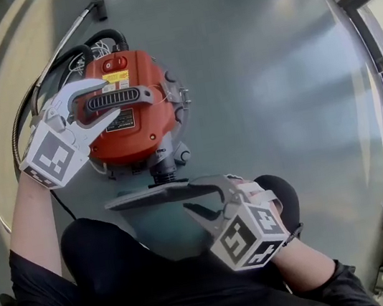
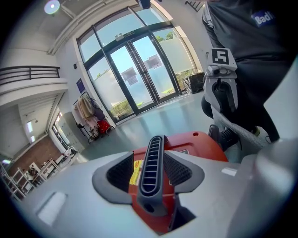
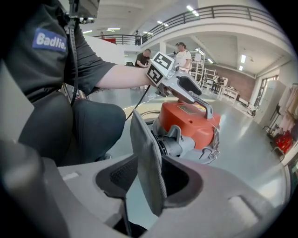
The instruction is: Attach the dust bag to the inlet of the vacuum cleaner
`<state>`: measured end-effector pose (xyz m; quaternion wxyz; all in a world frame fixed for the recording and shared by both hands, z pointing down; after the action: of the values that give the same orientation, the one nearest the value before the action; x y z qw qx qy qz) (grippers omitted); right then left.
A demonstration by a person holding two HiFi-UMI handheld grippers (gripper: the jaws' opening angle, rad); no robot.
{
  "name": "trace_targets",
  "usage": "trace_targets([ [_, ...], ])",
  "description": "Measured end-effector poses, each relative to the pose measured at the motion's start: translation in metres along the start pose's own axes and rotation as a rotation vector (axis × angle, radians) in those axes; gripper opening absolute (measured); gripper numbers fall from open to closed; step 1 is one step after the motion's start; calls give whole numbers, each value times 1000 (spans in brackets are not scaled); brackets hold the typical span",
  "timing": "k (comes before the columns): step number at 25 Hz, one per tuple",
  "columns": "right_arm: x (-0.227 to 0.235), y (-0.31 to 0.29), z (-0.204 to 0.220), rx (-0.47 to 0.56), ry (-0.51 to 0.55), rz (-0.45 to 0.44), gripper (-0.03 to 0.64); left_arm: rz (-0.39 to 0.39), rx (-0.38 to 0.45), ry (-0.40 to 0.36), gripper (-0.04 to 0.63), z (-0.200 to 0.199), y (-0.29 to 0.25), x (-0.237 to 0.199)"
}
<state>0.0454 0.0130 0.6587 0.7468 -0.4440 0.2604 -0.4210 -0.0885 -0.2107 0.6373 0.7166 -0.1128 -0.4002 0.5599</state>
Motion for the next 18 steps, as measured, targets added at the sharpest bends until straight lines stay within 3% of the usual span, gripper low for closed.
trace_targets([
  [4,-2,12,-12,23,0,-26,146,-18,53,-9,217,-14,19,-3],
  [5,-2,13,-13,29,2,-32,146,-28,80,-5,179,-19,25,-6],
  [10,-4,10,-18,48,5,-60,146,-72,203,86,153,-34,46,-10],
  [18,-1,15,-32,107,-14,-102,146,-59,194,182,153,-34,53,23],
])
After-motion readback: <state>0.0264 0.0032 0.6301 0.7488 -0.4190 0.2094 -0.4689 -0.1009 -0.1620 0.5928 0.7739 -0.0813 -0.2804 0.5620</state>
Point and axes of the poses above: the fingertips, and each gripper's own axes: y backward along the fingers, x to its right, z out of its underside, the point moved 7 cm from there along y, backward along the fingers, and after that the axes turned 10 degrees about -x, right-handed, at the moved point
